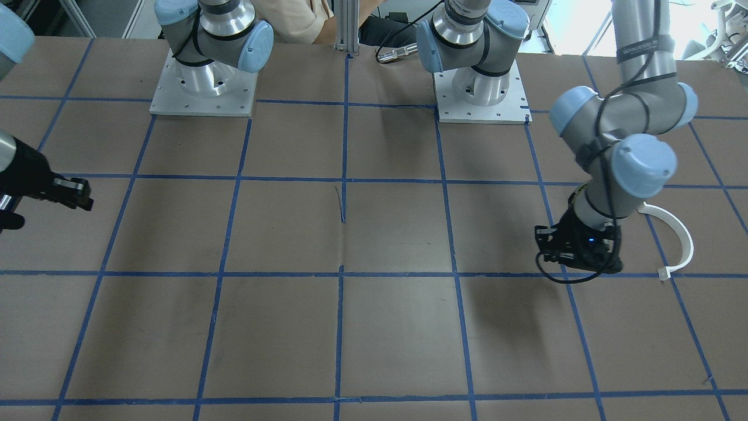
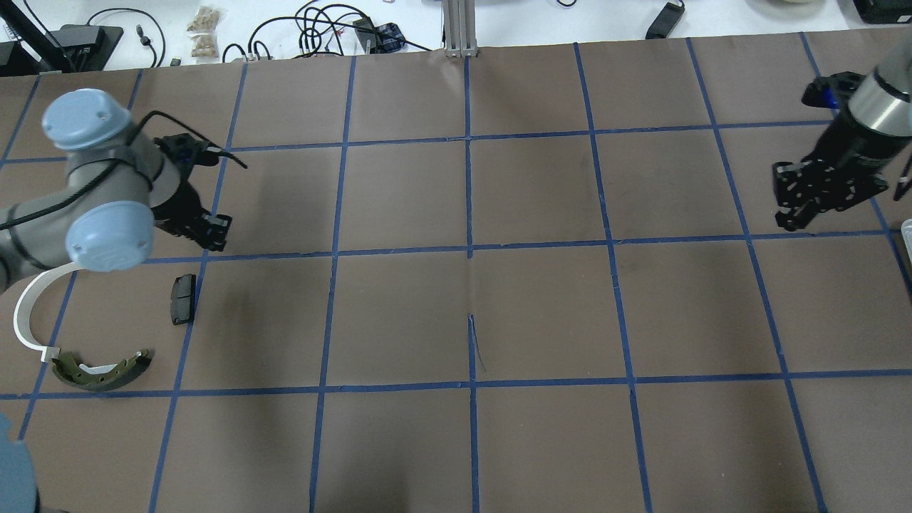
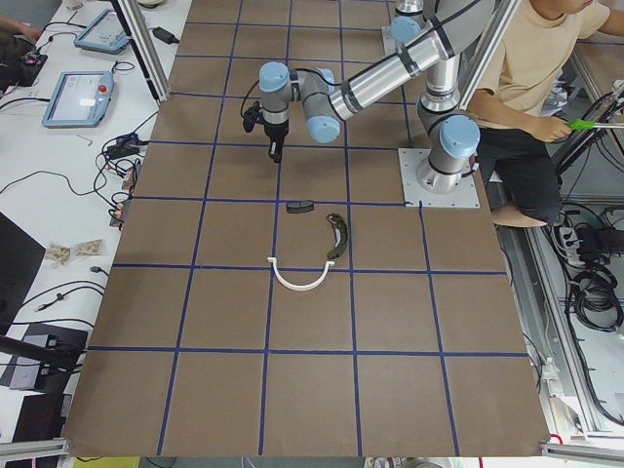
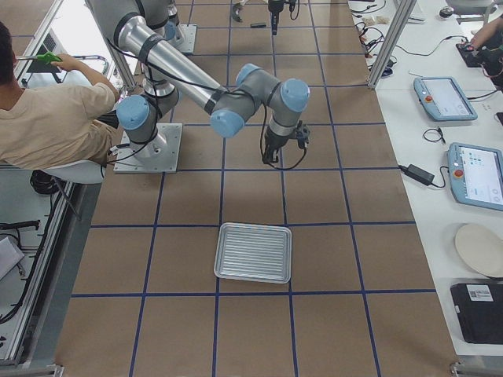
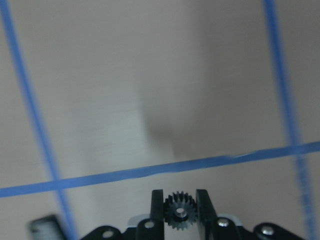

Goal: Place bearing gear from tray to pile

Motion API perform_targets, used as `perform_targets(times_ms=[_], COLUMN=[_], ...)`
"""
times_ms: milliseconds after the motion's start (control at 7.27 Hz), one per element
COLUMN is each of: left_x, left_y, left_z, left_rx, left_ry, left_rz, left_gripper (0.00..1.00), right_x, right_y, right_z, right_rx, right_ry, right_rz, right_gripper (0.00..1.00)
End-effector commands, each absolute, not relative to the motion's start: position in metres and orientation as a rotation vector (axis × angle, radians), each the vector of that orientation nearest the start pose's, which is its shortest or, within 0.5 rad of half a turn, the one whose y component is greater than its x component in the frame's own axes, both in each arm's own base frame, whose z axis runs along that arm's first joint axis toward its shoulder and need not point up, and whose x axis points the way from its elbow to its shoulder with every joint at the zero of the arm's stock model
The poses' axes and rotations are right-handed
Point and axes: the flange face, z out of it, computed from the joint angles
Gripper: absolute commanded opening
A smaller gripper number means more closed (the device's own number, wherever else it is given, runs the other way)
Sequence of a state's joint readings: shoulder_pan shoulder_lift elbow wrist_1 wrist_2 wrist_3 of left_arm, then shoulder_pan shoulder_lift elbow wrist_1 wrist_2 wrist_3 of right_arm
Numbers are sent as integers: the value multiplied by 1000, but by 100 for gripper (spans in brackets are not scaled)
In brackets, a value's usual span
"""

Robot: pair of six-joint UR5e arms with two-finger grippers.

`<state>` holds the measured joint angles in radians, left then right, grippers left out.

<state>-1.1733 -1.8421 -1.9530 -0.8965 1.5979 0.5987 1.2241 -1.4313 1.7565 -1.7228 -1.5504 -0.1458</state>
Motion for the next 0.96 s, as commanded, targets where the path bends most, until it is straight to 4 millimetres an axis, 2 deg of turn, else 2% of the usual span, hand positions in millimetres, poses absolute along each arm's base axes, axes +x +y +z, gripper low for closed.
perform_targets(times_ms=[0,138,275,412,550,688,825], left_x=[195,201,201,199,200,193,175], left_y=[-507,-500,-499,-498,-500,-506,-513], left_z=[223,218,213,206,207,221,246], left_rx=[292,284,284,266,261,273,195], left_ry=[3117,3126,3128,3141,3140,3121,3099], left_rz=[17,35,43,49,44,14,-35], left_gripper=[0,0,0,53,85,86,90], right_x=[108,158,218,265,296,314,322], right_y=[-533,-543,-542,-540,-541,-546,-547], right_z=[328,309,284,255,226,210,201], right_rx=[654,776,797,823,859,849,845], right_ry=[2882,2844,2846,2845,2827,2813,2809], right_rz=[299,242,220,188,154,121,126], right_gripper=[15,15,15,15,16,16,19])
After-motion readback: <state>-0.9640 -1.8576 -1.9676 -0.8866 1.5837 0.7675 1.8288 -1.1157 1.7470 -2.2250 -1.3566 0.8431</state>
